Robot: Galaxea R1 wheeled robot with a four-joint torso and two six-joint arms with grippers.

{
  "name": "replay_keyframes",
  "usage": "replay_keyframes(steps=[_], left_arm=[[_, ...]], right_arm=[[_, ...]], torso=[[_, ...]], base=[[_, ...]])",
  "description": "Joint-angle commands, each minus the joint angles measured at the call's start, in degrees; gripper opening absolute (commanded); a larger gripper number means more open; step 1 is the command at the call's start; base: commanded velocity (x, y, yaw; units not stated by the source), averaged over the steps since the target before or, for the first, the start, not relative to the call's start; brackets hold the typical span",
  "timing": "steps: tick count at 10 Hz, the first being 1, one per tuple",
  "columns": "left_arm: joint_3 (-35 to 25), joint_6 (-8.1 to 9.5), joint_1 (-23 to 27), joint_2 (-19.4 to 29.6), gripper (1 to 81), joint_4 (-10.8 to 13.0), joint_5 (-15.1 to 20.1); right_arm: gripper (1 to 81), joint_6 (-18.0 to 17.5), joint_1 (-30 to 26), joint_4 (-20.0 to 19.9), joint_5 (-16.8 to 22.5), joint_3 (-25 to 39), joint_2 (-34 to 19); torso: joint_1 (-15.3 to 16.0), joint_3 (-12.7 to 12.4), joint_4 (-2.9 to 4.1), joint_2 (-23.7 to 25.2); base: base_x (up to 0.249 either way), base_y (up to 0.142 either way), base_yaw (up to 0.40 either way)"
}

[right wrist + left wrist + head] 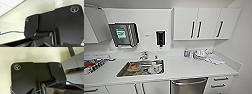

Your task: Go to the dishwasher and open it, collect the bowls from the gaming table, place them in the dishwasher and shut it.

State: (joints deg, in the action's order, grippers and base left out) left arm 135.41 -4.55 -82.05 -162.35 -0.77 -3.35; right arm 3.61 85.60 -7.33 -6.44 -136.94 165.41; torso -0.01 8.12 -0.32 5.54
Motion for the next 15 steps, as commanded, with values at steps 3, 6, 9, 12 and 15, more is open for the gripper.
replay_keyframes(steps=[3, 6, 9, 12, 15], left_arm=[[-0.8, -0.2, 3.2, 0.6, 81.1, -0.4, 2.8], [-0.8, -0.2, 3.2, 0.6, 81.1, -0.4, 2.8], [-0.6, -0.2, 3.2, 0.8, 81.1, -0.3, 2.8], [-0.9, -0.29, 3.0, 1.0, 81.1, -0.2, 2.9], [-8.1, -0.64, 2.4, 6.0, 81.1, 0.4, 1.9]], right_arm=[[81.1, 0.3, -2.8, -0.1, 2.9, 0.6, -0.2], [81.1, 0.2, -2.6, -0.3, 2.9, 0.6, -0.2], [81.1, -0.3, -2.5, -0.8, 2.8, 0.0, -0.1], [81.1, -0.3, -2.2, -0.5, 2.9, 0.0, -0.3], [81.1, -0.3, -2.2, -0.4, 2.9, 4.7, -3.0]], torso=[[0.0, 0.0, 0.0, 0.0], [0.0, 0.0, 0.0, 0.0], [0.0, 0.0, 0.0, 0.0], [0.0, 0.0, 0.0, 0.0], [0.0, 0.0, 0.0, 0.0]], base=[[0.087, 0.0, 0.0], [0.08, 0.0, 0.0], [0.0, 0.0, 0.0], [0.0, 0.0, 0.0], [0.0, 0.0, 0.0]])
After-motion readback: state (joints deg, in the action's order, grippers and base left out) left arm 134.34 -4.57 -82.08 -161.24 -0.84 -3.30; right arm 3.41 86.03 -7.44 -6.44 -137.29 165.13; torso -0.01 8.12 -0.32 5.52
